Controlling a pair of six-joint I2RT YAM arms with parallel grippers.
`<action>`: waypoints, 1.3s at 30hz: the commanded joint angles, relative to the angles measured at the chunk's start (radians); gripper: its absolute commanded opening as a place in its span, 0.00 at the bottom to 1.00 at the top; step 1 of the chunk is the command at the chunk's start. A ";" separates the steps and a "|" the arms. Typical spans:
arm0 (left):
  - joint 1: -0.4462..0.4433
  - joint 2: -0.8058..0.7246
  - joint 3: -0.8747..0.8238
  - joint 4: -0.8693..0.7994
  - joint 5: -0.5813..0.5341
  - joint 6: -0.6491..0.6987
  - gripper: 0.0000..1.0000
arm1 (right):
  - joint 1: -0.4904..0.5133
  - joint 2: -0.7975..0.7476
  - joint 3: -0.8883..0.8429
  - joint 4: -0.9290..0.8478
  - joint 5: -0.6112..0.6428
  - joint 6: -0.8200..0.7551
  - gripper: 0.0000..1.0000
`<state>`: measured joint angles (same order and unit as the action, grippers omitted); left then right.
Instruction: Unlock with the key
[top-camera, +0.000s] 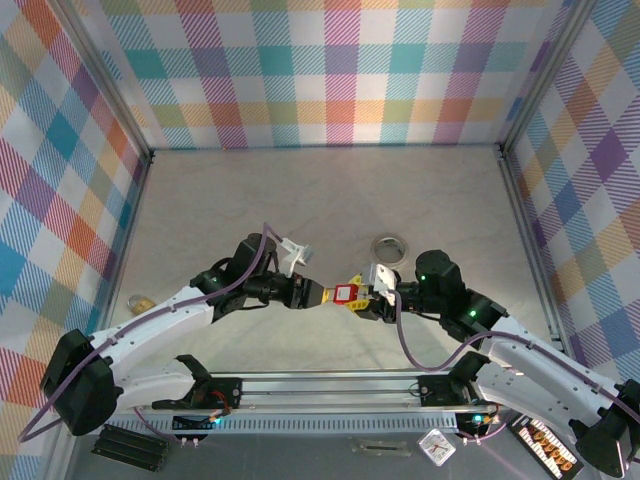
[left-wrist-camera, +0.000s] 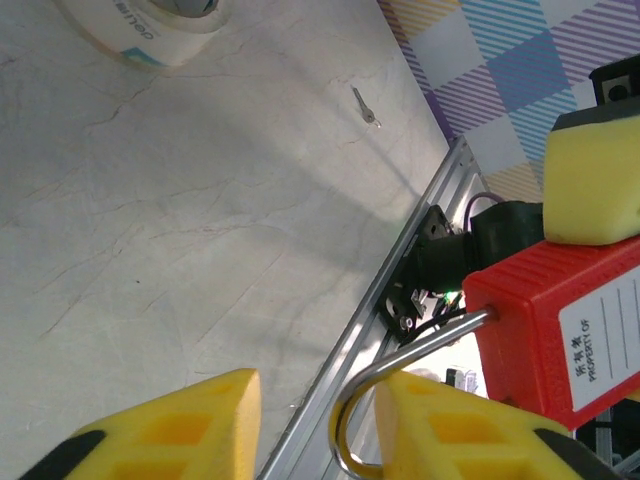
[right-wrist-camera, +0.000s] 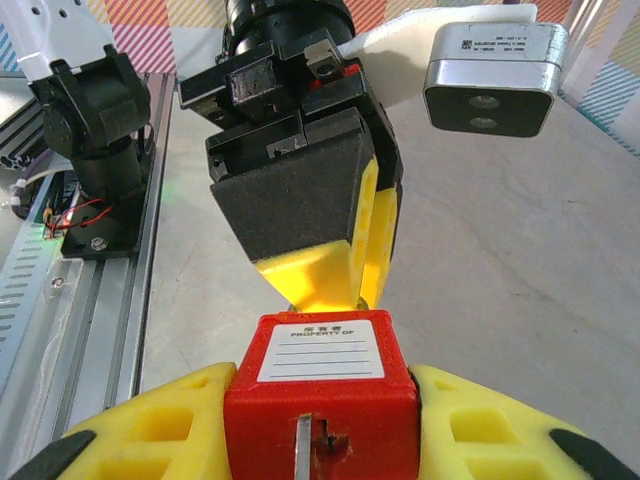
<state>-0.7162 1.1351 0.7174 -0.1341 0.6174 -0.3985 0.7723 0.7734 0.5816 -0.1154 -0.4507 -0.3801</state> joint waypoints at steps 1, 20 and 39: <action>0.012 0.010 0.033 0.016 0.022 0.004 0.30 | 0.002 -0.004 0.011 0.036 -0.037 0.004 0.10; 0.115 -0.005 -0.027 -0.084 -0.036 0.037 0.00 | 0.001 -0.033 0.015 0.000 0.013 -0.011 0.07; 0.131 -0.047 -0.016 -0.124 -0.012 0.091 0.00 | -0.001 -0.013 0.007 0.023 0.006 0.003 0.11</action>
<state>-0.6247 1.0916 0.7109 -0.1883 0.6727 -0.3397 0.7723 0.7715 0.5816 -0.1135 -0.4049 -0.3805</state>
